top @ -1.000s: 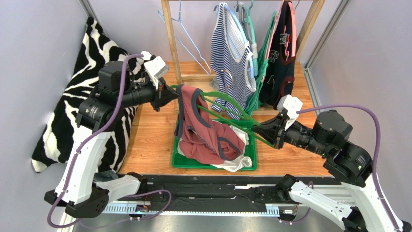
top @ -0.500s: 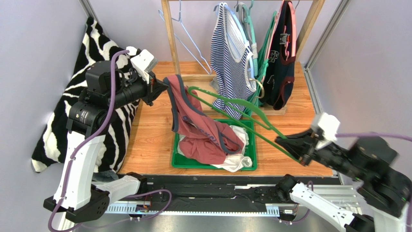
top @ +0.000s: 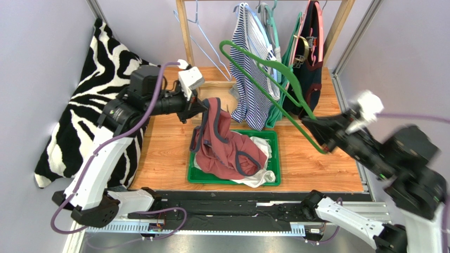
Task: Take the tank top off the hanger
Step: Remove the tank top from the hanger, then place the hanger in the bin.
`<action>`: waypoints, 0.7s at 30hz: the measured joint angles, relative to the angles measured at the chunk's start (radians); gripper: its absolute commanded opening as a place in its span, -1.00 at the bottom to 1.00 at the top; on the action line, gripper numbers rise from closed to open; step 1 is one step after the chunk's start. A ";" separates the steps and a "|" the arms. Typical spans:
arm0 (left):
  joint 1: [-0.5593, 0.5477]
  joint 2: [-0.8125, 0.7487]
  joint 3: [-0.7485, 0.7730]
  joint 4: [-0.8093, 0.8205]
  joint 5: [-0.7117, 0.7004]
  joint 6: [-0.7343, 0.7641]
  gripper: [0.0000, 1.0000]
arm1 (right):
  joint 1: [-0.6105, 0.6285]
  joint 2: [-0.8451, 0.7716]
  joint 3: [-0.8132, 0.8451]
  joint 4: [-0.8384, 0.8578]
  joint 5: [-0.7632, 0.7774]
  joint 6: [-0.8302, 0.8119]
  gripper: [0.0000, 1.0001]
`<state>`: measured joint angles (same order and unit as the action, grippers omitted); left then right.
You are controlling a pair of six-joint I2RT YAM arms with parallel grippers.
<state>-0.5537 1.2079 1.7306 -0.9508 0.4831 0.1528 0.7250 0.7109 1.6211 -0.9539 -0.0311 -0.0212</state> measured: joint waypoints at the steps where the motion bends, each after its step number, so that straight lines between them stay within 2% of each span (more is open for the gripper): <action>1: -0.009 0.014 -0.007 -0.007 -0.008 0.015 -1.00 | 0.000 0.047 -0.001 0.012 0.024 0.014 -1.00; 6: -0.034 0.071 -0.056 -0.013 -0.046 0.079 -1.00 | 0.000 0.211 -0.001 0.027 0.105 0.062 -1.00; 16: -0.178 0.083 -0.489 0.052 -0.190 0.257 -1.00 | 0.000 0.364 0.097 0.033 0.190 0.101 -1.00; 21: -0.180 0.092 -0.562 0.090 -0.236 0.301 -0.99 | 0.000 0.385 0.127 0.052 0.192 0.103 -1.00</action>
<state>-0.7334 1.2999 1.1683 -0.8604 0.2474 0.4534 0.7250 1.0958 1.7481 -0.9020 0.1612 0.0818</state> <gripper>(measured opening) 0.008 0.038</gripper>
